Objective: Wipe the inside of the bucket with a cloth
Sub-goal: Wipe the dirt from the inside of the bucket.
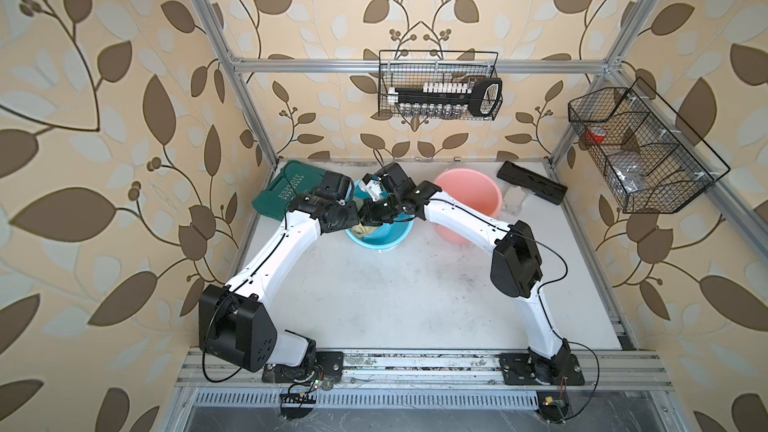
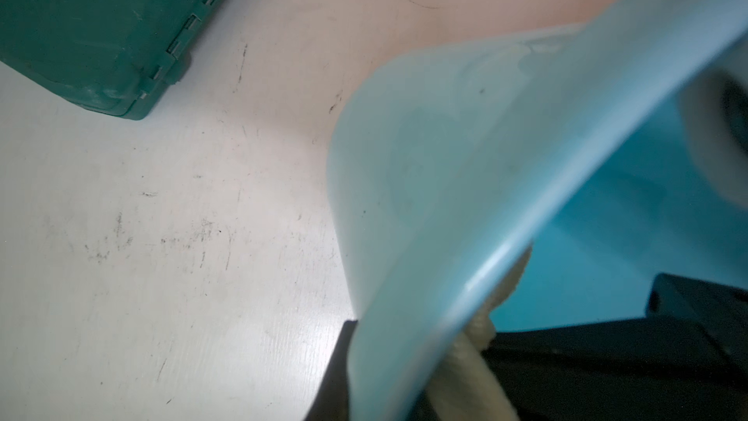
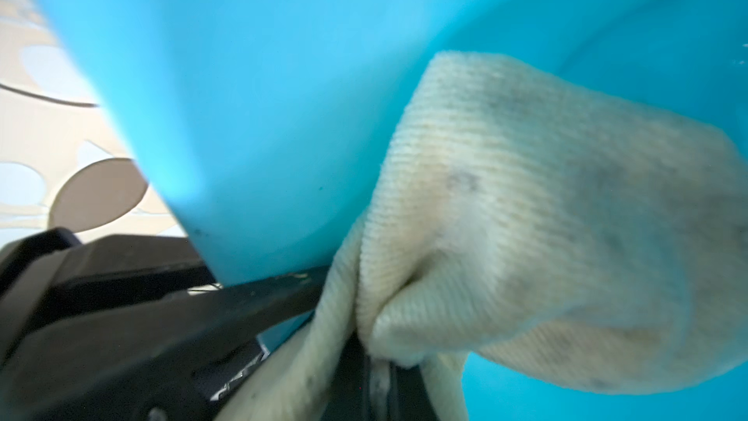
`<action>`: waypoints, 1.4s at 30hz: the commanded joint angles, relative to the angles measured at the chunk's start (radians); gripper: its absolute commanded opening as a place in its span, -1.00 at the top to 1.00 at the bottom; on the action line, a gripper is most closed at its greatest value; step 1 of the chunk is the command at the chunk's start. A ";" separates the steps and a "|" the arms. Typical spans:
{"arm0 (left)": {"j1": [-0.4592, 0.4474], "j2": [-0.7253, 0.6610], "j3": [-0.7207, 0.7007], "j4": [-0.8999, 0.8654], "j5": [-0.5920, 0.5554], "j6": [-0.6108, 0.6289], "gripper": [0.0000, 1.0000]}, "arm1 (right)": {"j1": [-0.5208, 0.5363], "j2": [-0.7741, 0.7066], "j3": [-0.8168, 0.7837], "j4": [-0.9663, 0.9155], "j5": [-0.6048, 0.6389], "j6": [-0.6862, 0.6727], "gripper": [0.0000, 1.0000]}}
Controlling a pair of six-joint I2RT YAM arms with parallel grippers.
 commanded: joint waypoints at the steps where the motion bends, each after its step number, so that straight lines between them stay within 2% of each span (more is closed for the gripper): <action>1: -0.011 -0.024 -0.012 -0.006 0.018 0.024 1.00 | 0.045 0.036 0.035 -0.029 -0.042 -0.018 1.00; 5: -0.010 -0.016 -0.003 -0.006 -0.009 0.027 1.00 | 0.067 0.010 0.006 -0.207 -0.004 -0.114 1.00; 10: -0.010 -0.004 0.034 -0.023 -0.010 0.026 1.00 | 0.064 -0.008 -0.002 -0.526 0.203 -0.272 1.00; 13: -0.008 0.008 0.056 -0.035 -0.005 0.022 1.00 | 0.065 -0.032 0.000 -0.652 0.350 -0.318 1.00; 17: -0.008 0.019 0.071 -0.048 0.008 0.017 1.00 | 0.065 -0.078 0.007 -0.709 0.566 -0.343 1.00; 24: -0.008 0.021 0.092 -0.075 -0.005 0.035 1.00 | 0.081 -0.054 0.185 -0.832 0.973 -0.421 1.00; 28: -0.008 0.019 0.091 -0.078 0.007 0.040 1.00 | 0.083 -0.035 0.230 -0.804 1.089 -0.462 1.00; 32: -0.008 0.024 0.087 -0.074 0.017 0.038 1.00 | 0.087 0.026 0.259 -0.853 1.014 -0.440 1.00; 34: -0.008 0.026 0.082 -0.068 0.018 0.035 1.00 | 0.096 0.040 0.237 -0.869 0.919 -0.412 1.00; 38: -0.007 0.033 0.083 -0.059 0.030 0.024 1.00 | 0.104 0.012 0.127 -0.757 0.556 -0.355 1.00; 42: -0.008 0.033 0.080 -0.052 0.038 0.018 1.00 | 0.105 -0.004 0.095 -0.599 0.206 -0.254 1.00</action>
